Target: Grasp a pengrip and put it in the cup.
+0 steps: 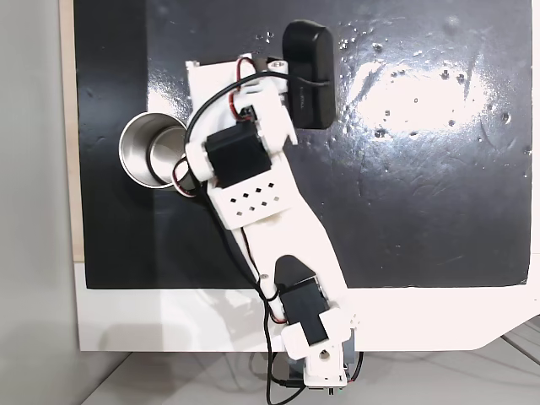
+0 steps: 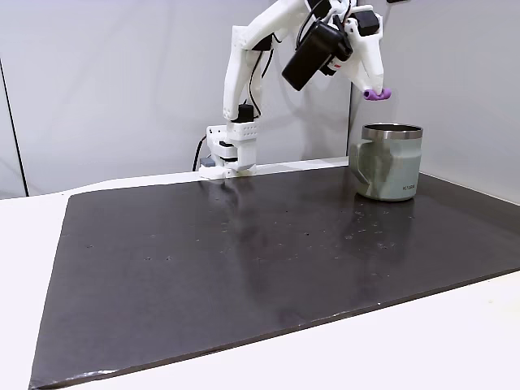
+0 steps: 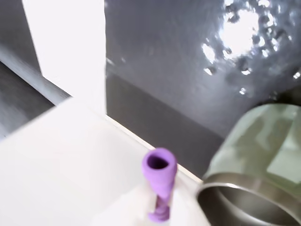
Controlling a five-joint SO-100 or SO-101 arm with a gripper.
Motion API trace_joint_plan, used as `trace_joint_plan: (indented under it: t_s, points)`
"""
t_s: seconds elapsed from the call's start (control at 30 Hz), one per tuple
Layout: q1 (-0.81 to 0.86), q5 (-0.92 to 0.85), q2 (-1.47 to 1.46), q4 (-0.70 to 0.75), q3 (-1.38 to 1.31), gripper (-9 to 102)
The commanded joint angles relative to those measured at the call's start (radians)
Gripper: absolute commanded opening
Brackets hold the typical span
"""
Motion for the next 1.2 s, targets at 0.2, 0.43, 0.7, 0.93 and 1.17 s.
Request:
trace_joint_plan:
  t_s: [0.2, 0.43, 0.7, 0.93, 1.17]
  points:
    - [-0.249, -0.098, 0.087, -0.066, 0.132, 0]
    - [-0.302, -0.135, 0.140, -0.209, 0.318, 0]
    - [-0.302, -0.133, 0.181, -0.212, 0.330, 23]
    - [-0.298, -0.138, 0.199, -0.199, 0.325, 33]
    - [-0.295, -0.141, 0.199, -0.193, 0.333, 33]
